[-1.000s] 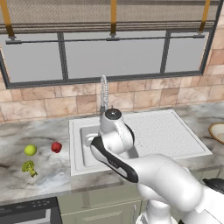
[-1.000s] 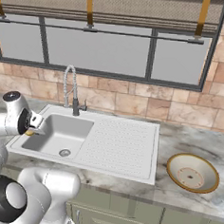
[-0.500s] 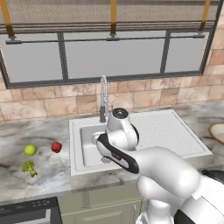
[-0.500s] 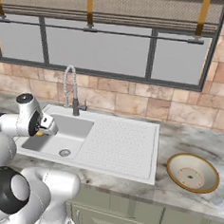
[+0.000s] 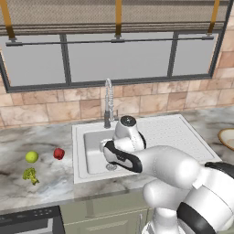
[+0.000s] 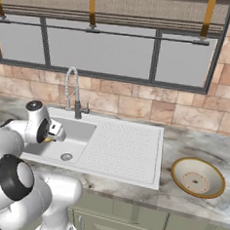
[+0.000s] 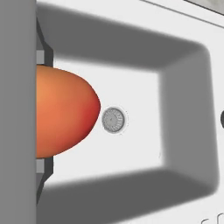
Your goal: There is a mixed pile of frozen fruits and vegetables on the counter. Locate all the frozen vegetables and place the items in a bowl on the counter. Take all the frozen fruits and defrost them in a running sink.
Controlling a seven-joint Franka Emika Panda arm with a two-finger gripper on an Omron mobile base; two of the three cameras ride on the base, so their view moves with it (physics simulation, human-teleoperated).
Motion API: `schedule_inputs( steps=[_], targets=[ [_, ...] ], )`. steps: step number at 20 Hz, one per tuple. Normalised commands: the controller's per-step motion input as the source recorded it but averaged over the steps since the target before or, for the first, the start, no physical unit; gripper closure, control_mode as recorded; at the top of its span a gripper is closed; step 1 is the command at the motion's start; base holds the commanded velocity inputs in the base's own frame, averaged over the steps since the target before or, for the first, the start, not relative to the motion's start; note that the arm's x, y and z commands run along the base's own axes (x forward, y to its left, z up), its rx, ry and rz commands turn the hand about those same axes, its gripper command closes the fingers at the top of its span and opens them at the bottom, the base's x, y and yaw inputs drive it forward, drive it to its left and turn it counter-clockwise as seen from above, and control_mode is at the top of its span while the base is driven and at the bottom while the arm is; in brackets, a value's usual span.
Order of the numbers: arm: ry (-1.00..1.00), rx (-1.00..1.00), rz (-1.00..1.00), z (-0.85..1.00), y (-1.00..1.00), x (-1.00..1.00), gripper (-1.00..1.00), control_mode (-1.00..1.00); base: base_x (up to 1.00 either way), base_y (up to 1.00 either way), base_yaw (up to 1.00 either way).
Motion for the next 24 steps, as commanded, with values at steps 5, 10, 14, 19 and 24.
schedule_inputs(
  steps=[5,10,14,19,24],
  targets=[
    [0.00,0.00,0.00,-0.25,-0.07,0.14,1.00,-1.00,0.00,0.00,0.00],
    [0.00,0.00,0.00,-0.26,0.00,0.14,1.00,-1.00,0.00,0.00,0.00],
    [0.00,0.00,0.00,-0.26,0.00,0.12,1.00,-1.00,0.00,0.00,0.00],
    [0.00,0.00,0.00,-0.21,0.00,0.11,1.00,-1.00,0.00,0.00,0.00],
    [0.00,0.00,0.00,-0.23,0.00,0.13,1.00,-1.00,0.00,0.00,0.00]
  ],
)
